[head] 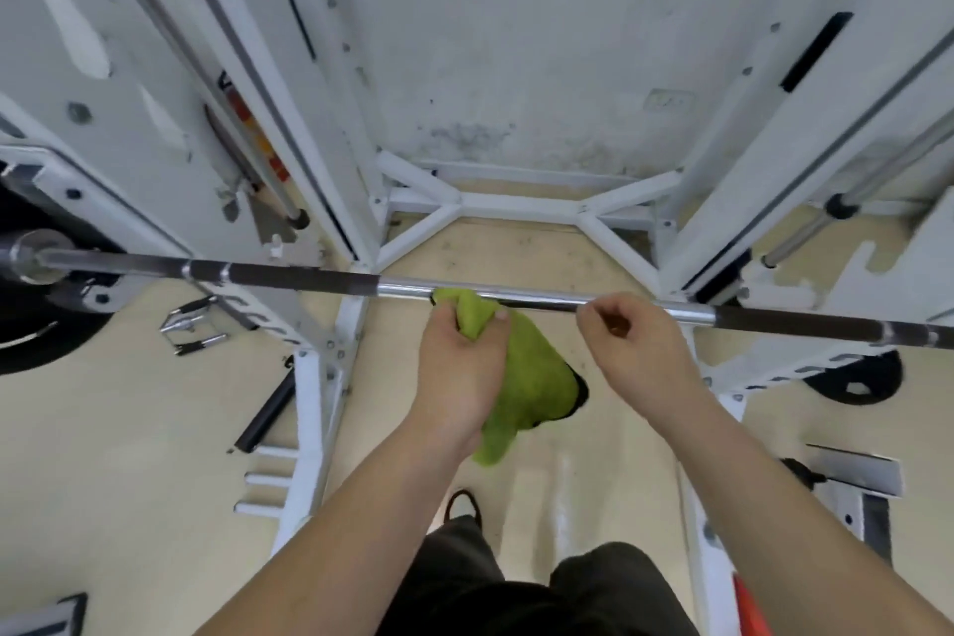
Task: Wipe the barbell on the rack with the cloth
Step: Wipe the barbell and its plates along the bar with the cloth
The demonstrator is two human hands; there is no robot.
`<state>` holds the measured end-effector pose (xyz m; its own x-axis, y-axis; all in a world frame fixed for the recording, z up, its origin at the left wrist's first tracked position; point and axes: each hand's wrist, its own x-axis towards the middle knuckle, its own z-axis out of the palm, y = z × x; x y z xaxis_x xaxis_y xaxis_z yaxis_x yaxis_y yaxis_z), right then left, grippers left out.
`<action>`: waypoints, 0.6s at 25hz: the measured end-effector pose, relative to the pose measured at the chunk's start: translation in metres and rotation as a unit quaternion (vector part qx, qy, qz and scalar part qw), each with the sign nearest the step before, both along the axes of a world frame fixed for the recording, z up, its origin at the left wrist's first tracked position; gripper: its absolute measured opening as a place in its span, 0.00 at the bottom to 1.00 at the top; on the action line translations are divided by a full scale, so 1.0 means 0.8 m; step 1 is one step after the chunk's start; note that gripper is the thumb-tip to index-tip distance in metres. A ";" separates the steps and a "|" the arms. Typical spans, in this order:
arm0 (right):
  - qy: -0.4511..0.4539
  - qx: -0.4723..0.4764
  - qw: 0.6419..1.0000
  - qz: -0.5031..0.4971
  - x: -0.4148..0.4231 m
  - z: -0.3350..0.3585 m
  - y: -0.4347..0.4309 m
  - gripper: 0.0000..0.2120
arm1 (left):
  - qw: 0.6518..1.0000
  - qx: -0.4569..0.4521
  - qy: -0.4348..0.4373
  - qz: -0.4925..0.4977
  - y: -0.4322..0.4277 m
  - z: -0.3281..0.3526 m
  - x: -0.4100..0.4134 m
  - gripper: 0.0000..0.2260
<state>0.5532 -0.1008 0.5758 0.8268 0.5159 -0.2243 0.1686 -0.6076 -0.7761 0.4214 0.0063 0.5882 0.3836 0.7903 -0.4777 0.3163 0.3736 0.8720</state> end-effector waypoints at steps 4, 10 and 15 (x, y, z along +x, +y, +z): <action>0.066 0.041 0.995 0.065 0.017 0.003 0.043 0.09 | 0.990 0.117 0.032 0.078 0.064 0.028 -0.020 0.07; 0.280 -0.009 0.952 0.120 0.064 0.030 0.021 0.24 | 0.995 0.093 0.018 0.018 0.006 0.051 0.054 0.05; 0.320 0.077 0.942 0.073 0.168 0.044 -0.107 0.21 | 0.996 0.054 -0.060 -0.049 -0.121 0.048 0.195 0.15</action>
<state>0.6873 -0.1866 0.6110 0.4664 0.6803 -0.5654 -0.2905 -0.4859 -0.8243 0.5776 -0.0909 0.6265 0.5109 0.7902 -0.3383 0.2385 0.2478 0.9390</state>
